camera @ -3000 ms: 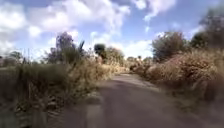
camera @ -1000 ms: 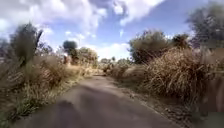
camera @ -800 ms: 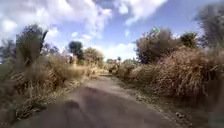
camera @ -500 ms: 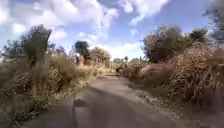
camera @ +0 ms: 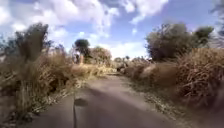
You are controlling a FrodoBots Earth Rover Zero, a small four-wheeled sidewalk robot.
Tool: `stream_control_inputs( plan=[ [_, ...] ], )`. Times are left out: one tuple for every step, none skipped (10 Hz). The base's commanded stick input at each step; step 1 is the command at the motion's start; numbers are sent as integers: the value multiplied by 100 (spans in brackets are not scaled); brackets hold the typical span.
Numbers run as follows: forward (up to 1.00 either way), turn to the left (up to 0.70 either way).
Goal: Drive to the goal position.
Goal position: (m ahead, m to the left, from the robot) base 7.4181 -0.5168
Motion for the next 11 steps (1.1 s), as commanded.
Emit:
stream_control_inputs(
  plan=[
    [70,0],
    [70,0],
    [70,0],
    [70,0],
    [70,0],
    [70,0],
    [70,0],
    [70,0],
    [70,0],
    [70,0],
    [70,0]
  ],
)
